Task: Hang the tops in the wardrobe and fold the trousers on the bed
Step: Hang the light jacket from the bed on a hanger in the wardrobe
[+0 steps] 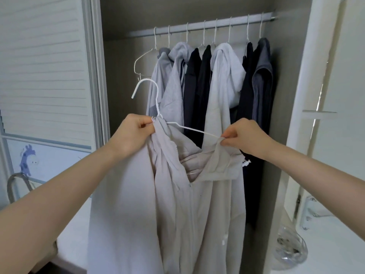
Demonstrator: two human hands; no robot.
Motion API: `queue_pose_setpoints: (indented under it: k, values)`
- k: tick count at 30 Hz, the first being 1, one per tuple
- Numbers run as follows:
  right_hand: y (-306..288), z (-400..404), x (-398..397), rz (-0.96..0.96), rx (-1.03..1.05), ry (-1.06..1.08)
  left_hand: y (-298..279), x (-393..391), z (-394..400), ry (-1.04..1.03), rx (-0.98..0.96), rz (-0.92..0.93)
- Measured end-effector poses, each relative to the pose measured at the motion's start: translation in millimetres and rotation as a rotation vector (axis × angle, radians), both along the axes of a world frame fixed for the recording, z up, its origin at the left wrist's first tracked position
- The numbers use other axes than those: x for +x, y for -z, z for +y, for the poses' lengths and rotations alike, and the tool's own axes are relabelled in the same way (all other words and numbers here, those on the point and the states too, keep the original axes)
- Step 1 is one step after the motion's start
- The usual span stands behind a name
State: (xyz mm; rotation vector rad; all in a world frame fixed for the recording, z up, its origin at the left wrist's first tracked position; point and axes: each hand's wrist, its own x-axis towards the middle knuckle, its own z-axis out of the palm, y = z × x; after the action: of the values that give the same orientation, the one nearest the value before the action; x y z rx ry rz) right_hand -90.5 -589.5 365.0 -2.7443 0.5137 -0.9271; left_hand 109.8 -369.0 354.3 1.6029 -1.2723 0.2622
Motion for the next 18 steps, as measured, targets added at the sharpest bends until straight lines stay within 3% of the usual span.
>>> queue_pose_setpoints:
  k: [8,13,18]
  values:
    - [-7.8,32.3,14.4,-0.090,0.233,-0.323,-6.5,-32.4,-18.0,-0.013,0.125,-0.248]
    - [-0.8,31.4,20.9,-0.230,0.174,-0.278,-9.4,-23.2,-16.1,0.016,0.139,-0.223]
    - [-3.5,8.3,-0.2,-0.445,0.270,-0.225,-3.2,12.7,13.0,-0.085,0.138,-0.186]
